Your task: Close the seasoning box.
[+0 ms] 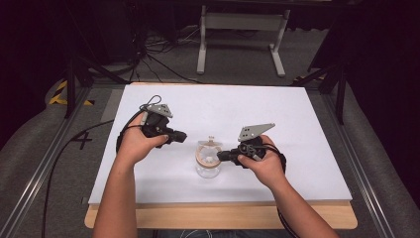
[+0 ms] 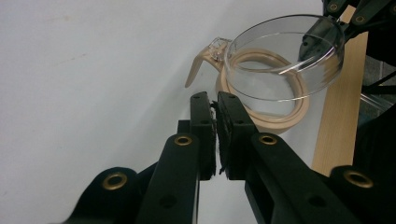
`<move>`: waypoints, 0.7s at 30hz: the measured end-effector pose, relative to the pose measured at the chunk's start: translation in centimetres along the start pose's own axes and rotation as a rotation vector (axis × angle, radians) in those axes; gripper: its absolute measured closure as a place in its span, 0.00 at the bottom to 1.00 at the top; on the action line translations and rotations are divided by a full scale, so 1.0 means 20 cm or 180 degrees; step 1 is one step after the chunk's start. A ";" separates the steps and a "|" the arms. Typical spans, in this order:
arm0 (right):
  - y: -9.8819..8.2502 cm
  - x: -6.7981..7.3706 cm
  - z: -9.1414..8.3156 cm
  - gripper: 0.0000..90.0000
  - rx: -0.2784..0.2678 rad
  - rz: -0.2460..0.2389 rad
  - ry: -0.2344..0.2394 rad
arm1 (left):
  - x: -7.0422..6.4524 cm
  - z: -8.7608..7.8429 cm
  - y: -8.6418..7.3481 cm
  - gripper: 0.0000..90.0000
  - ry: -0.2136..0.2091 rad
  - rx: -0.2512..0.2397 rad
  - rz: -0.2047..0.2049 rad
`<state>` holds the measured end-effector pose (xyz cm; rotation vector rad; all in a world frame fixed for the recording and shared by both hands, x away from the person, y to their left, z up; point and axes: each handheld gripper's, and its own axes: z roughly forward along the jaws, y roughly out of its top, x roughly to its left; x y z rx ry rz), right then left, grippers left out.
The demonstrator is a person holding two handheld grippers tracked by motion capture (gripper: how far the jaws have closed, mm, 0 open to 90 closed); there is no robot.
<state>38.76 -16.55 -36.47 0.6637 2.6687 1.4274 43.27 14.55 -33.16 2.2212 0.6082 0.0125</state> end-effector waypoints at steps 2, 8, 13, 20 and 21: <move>-0.01 0.00 0.00 1.00 0.0004 0.0007 0.0026 | 0.00 -0.01 -0.01 0.95 0.0014 0.0027 -0.0013; -0.03 0.01 0.00 1.00 0.0084 0.0002 0.0071 | 0.02 -0.02 -0.04 0.94 0.0047 0.0121 -0.0009; -0.04 0.02 0.02 1.00 0.0183 -0.0023 0.0112 | 0.03 -0.03 -0.05 0.93 0.0045 0.0176 -0.0033; -0.06 0.04 0.02 1.00 0.0350 -0.0055 0.0154 | 0.03 -0.03 -0.06 0.93 0.0048 0.0206 -0.0050; -0.07 0.04 0.01 1.00 0.0356 -0.0049 0.0154 | 0.03 -0.03 -0.06 0.93 0.0054 0.0196 -0.0055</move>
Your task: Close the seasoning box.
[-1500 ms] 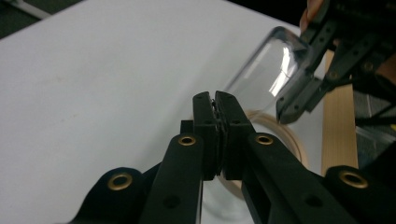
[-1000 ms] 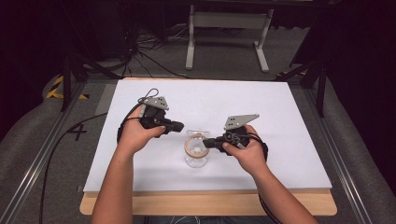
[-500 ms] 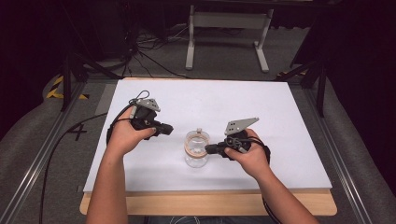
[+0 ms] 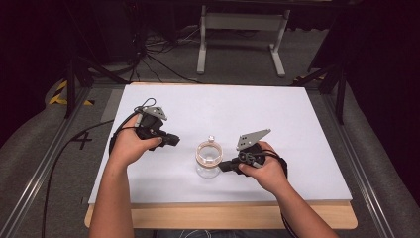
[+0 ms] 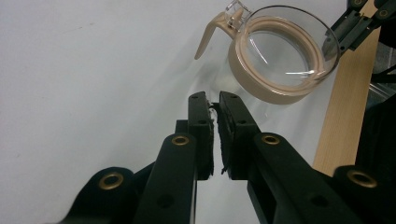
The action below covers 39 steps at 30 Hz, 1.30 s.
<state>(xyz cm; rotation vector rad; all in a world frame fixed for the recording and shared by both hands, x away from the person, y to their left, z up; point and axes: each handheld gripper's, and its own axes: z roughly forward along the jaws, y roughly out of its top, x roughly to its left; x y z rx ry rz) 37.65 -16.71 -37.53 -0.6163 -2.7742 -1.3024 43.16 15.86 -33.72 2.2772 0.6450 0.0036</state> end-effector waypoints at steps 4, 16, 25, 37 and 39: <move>-0.01 0.00 -0.02 1.00 -0.0050 -0.0003 -0.0022 | -0.01 -0.01 -0.01 0.92 0.0031 -0.0017 -0.0028; 0.02 -0.14 -0.22 0.88 -0.0301 -0.0002 -0.0261 | -0.05 -0.13 -0.19 0.86 0.0257 -0.0135 -0.0302; -0.05 -0.33 -0.35 0.83 -0.0300 0.0132 -0.0536 | -0.04 -0.20 -0.32 0.84 0.0389 -0.0246 -0.0567; -0.31 -0.58 -0.44 0.73 -0.0258 0.0632 -0.0972 | 0.03 -0.16 -0.37 0.83 0.0392 -0.0234 -0.0732; -0.37 -0.62 -0.43 0.71 -0.0226 0.0684 -0.1037 | 0.04 -0.15 -0.38 0.83 0.0397 -0.0237 -0.0755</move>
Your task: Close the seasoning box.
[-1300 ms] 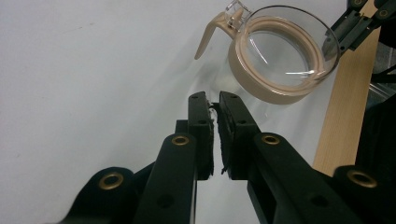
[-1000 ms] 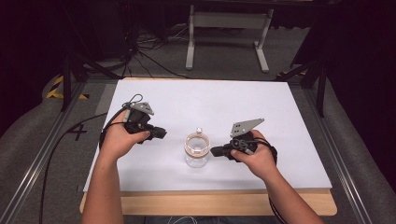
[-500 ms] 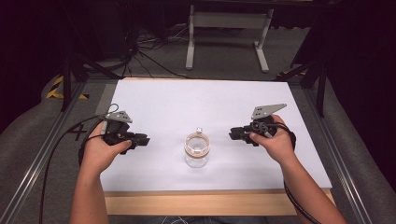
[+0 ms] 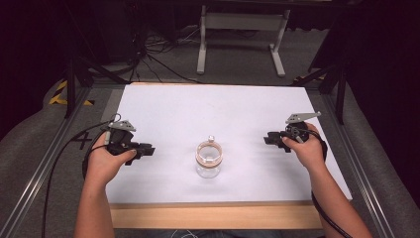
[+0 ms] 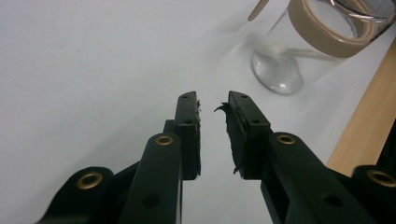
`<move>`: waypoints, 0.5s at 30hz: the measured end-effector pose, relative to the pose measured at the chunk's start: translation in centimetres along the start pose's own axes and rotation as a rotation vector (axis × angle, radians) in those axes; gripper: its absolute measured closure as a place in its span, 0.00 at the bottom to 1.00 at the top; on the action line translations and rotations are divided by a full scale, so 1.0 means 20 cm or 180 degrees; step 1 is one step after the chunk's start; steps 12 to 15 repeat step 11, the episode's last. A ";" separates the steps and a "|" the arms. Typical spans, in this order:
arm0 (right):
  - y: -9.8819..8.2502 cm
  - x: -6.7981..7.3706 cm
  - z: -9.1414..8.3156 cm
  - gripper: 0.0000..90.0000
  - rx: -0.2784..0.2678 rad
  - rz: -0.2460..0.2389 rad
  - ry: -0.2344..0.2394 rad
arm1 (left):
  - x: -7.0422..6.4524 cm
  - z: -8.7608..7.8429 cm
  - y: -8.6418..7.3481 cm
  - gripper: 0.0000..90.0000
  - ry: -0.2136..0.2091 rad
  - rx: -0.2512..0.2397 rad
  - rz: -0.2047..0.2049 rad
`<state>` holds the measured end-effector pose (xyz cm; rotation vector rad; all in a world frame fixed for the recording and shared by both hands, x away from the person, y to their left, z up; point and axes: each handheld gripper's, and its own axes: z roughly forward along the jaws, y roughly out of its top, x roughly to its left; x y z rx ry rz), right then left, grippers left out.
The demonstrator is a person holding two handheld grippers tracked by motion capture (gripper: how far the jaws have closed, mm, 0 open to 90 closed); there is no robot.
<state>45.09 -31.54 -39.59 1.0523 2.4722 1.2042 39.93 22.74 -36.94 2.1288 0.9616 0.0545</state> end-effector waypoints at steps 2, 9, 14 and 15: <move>-0.06 -0.03 0.02 0.69 0.0013 0.0083 -0.0074 | 0.00 0.01 0.00 0.83 -0.0012 -0.0004 -0.0028; -0.13 -0.06 0.04 0.63 0.0038 0.0102 -0.0161 | 0.03 0.02 -0.01 0.82 0.0011 0.0012 -0.0040; -0.14 -0.05 0.03 0.62 0.0017 0.0130 -0.0146 | 0.03 0.02 -0.01 0.82 0.0000 0.0017 -0.0043; -0.14 -0.05 0.03 0.62 0.0017 0.0130 -0.0146 | 0.03 0.02 -0.01 0.82 0.0000 0.0017 -0.0043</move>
